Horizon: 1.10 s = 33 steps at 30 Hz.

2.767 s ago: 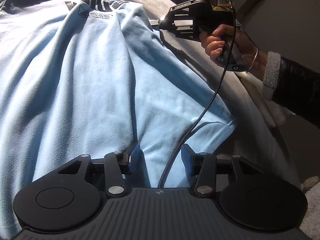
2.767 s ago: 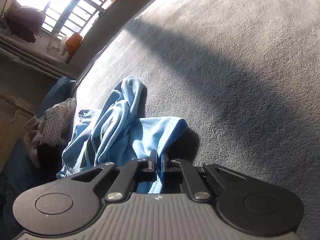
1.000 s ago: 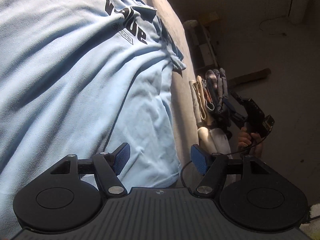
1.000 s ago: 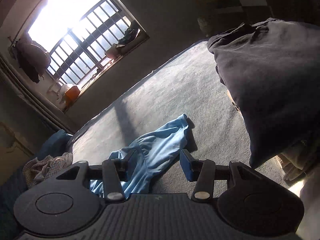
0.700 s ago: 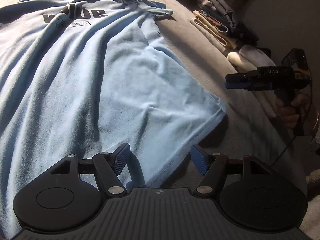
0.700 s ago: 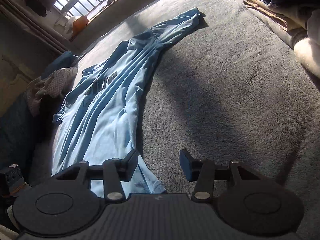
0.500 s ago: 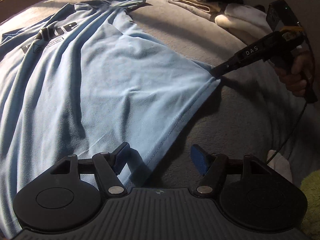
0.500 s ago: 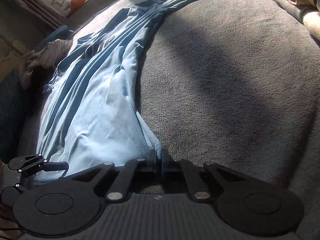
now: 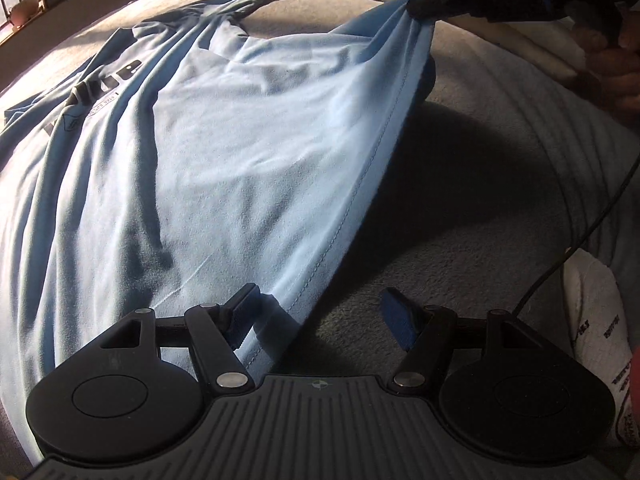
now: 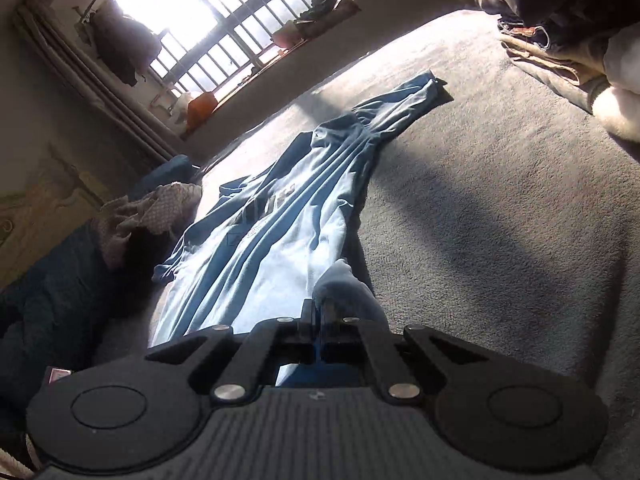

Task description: Fold clothes

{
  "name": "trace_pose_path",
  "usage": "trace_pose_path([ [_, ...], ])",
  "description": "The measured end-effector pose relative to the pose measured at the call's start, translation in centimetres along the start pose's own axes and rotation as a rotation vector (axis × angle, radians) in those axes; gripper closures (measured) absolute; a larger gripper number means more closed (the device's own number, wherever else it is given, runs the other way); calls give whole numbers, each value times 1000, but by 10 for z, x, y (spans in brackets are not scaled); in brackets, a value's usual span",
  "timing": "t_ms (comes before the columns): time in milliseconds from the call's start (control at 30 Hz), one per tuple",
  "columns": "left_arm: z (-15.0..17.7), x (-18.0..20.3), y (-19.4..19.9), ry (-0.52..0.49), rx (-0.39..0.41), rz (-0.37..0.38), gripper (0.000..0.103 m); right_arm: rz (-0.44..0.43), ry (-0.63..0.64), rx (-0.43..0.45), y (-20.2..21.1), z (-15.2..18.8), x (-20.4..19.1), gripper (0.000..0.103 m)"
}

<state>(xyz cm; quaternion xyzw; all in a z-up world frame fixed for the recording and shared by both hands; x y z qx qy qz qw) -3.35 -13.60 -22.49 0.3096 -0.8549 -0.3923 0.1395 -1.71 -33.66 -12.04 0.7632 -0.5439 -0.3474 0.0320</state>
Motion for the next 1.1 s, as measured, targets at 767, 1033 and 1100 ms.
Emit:
trace_pose_path([
  [767,3,-3,-2,26,31,35,34,0,166,-62,-37,14,-23,78],
  [1033,4,-2,-1,20,34,32,34,32,737,-158,-65,76,-80,78],
  [1100,4,-2,-1,19,34,31,34,41,858,-173,-72,88,-85,76],
])
Point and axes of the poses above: each gripper's, at about its wrist camera, not at the fingertips, and y roughly against the way its jaws point, x to its right, z to its underside, the point moved 10 cm from there along -y, roughly the way its jaws point, and after that the axes turned 9 degrees about x, right-handed, at the moved point
